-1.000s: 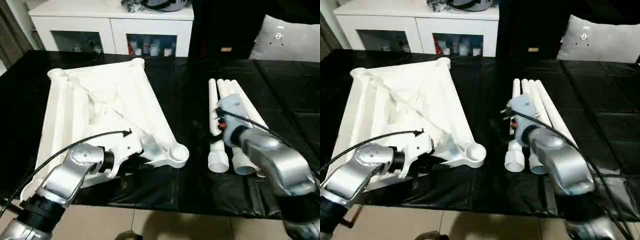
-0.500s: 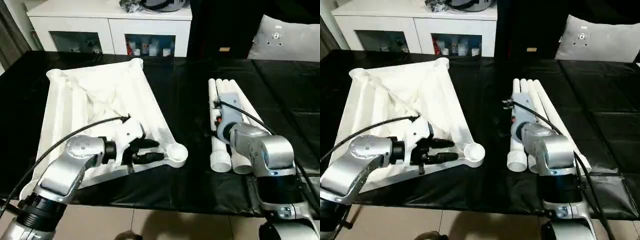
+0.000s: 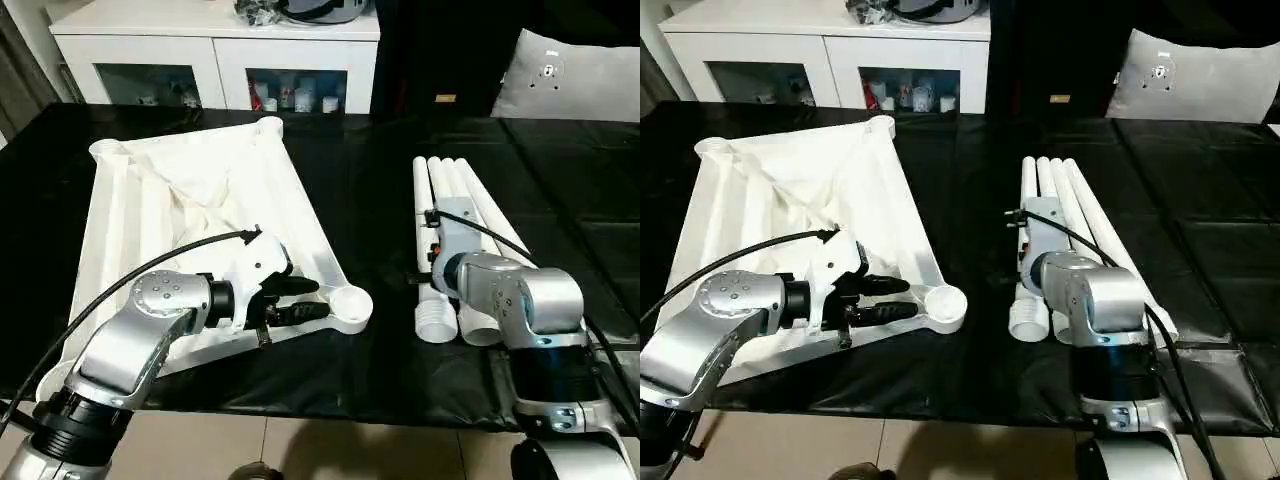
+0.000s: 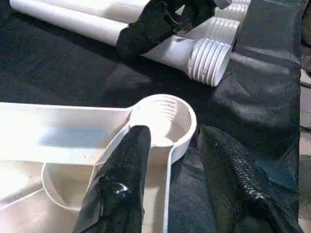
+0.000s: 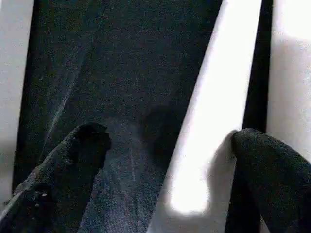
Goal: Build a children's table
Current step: Pick table leg
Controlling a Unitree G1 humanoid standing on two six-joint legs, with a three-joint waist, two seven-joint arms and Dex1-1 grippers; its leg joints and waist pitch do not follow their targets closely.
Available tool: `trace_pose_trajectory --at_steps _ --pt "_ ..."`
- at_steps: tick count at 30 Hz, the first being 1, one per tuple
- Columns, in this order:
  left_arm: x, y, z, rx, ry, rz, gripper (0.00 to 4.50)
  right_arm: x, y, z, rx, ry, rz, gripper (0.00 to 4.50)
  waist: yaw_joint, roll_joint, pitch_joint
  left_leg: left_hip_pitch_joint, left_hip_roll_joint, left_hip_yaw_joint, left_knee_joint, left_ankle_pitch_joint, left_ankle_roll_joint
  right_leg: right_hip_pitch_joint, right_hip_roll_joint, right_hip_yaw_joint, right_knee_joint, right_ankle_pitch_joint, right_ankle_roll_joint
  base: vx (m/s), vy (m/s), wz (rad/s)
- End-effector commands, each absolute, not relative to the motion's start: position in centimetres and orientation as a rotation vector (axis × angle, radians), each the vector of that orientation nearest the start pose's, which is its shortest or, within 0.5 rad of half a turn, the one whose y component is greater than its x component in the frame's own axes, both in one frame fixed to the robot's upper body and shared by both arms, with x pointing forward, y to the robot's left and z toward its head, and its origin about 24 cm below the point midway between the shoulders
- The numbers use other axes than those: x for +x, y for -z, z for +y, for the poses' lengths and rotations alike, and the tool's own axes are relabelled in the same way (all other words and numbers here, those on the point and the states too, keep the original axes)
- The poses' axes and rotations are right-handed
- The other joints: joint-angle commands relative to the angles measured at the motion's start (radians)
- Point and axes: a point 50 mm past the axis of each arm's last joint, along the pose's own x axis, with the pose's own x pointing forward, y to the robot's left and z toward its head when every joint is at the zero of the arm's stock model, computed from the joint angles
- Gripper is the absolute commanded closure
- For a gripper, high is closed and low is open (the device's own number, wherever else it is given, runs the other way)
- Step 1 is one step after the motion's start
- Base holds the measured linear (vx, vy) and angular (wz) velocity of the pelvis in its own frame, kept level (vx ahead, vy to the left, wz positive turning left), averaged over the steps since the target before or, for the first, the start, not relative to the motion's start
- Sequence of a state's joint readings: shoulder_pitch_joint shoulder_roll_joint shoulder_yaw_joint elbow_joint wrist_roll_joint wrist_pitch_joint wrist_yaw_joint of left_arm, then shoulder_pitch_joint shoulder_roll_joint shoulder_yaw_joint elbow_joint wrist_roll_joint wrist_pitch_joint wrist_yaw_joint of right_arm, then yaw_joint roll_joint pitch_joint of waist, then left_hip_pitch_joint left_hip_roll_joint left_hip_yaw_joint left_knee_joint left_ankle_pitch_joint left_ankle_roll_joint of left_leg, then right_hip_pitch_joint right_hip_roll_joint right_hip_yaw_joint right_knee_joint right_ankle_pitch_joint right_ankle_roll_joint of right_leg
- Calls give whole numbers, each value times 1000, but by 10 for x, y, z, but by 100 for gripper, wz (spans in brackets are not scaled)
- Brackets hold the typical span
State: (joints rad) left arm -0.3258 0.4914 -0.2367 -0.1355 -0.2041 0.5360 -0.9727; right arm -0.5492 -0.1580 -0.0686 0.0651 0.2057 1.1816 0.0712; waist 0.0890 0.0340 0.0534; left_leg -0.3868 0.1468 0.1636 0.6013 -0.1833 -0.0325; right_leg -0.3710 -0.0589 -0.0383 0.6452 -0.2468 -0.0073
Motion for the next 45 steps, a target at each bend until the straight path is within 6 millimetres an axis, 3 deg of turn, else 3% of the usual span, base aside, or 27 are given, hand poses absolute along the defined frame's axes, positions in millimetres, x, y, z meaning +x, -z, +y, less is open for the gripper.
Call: trace_pose_trajectory --at_steps 1,10,24,25,26,28,30,32,37,45 --pt "268 -98 131 275 1173 323 267 318 -79 -145 65 -192 761 0 1 -11 -61 24 70 -22 -76 -99 -48 31 -87 51 -75 -40 -169 0 0 0" --pt "267 -97 129 271 1173 326 265 313 -71 -145 144 -234 832 16 2 -13 -61 22 70 -21 -75 -90 -47 31 -87 51 -73 -17 -168 0 0 0" --pt "266 -98 126 268 1174 320 264 312 -63 -148 240 -235 889 139 2 -14 -62 23 70 -19 -75 -89 -53 31 -87 50 -73 -18 -173 0 0 0" --pt "265 -98 126 269 1174 320 264 311 -62 -148 245 -234 889 143 0 -29 -62 23 71 -17 -76 -85 -49 33 -86 50 -75 -17 -173 0 0 0" --pt "265 -98 126 268 1174 320 264 311 -62 -148 247 -235 890 161 5 -20 -63 23 71 -18 -75 -73 -47 33 -89 50 -72 -13 -173 0 0 0" --pt "265 -98 126 268 1173 321 264 311 -62 -148 249 -236 889 181 3 -17 -63 24 72 -18 -76 -76 -53 31 -87 49 -72 -8 -172 0 0 0" --pt "264 -98 126 264 1173 321 264 311 -62 -147 254 -235 888 181 2 -23 -62 25 72 -18 -78 -96 -62 31 -86 49 -73 -13 -170 0 0 0" --pt "265 -98 126 263 1172 321 264 311 -62 -147 255 -234 886 213 2 -23 -61 26 73 -18 -78 -101 -63 31 -87 50 -74 -18 -170 0 0 0" --pt "264 -97 124 261 1173 322 264 312 -62 -148 250 -227 879 245 3 -25 -61 27 73 -17 -78 -102 -66 30 -87 51 -74 -25 -166 0 0 0" --pt "264 -97 124 260 1167 321 264 316 -66 -151 233 -206 810 260 3 -26 -61 26 73 -17 -79 -114 -75 30 -88 51 -75 -40 -161 0 0 0"
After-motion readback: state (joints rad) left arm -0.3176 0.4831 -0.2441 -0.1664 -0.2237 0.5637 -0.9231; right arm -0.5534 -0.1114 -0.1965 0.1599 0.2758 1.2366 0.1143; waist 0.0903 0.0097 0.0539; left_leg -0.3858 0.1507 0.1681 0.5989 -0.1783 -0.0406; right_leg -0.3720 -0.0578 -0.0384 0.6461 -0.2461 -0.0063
